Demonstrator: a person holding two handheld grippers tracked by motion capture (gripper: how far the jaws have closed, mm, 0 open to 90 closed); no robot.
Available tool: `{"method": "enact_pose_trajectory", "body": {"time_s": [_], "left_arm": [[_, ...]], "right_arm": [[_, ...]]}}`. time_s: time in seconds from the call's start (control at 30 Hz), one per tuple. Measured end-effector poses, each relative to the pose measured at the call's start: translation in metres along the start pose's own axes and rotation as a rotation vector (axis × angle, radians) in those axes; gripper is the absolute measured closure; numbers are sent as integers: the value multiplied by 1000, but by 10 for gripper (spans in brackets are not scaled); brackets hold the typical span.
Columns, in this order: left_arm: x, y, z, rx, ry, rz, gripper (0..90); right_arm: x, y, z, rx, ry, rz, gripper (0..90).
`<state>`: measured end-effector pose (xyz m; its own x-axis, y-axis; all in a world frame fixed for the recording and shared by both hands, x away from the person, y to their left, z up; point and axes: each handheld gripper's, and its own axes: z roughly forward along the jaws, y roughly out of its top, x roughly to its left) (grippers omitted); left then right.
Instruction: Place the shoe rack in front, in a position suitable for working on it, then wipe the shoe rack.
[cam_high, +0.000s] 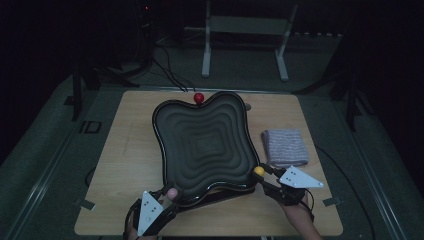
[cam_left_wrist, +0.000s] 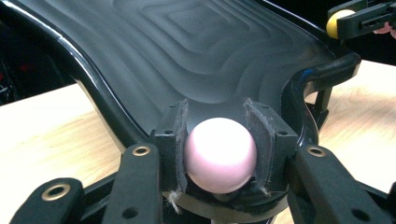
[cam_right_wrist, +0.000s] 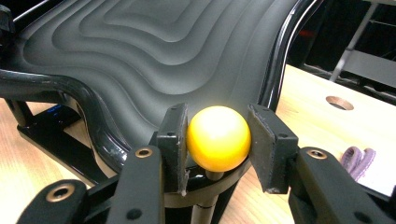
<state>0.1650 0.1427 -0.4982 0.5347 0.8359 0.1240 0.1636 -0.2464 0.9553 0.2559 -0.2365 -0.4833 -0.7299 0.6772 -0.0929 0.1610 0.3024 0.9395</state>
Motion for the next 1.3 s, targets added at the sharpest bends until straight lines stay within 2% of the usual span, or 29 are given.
{"method": "enact_pose_trajectory", "body": {"time_s": [0.2,0.3,0.43,0.5,0.63,0.67,0.83,1.07,1.3], "left_arm": [[1,-2,0,-13,-9,-2,594],[2,-2,0,-18,-14,-2,593],[3,-2,0,-14,-24,-6,593],[2,-2,0,-15,-21,-2,593],[1,-4,-1,-26,-39,-7,592],[1,-4,-2,-28,-39,0,592],[0,-3,-1,-17,-44,1,594],[-7,-2,-2,-14,-16,-2,597],[-13,-1,-1,-10,-12,0,597]], "right_arm": [[-3,-1,1,-1,21,11,593],[-2,0,1,2,15,10,593],[-2,3,1,21,16,6,584],[-2,4,3,31,12,-13,573],[-6,6,2,30,33,6,585],[-6,6,2,36,31,-10,588],[-9,9,5,52,33,-17,594],[-15,12,18,52,26,0,594],[-26,18,38,50,21,18,593]]}}
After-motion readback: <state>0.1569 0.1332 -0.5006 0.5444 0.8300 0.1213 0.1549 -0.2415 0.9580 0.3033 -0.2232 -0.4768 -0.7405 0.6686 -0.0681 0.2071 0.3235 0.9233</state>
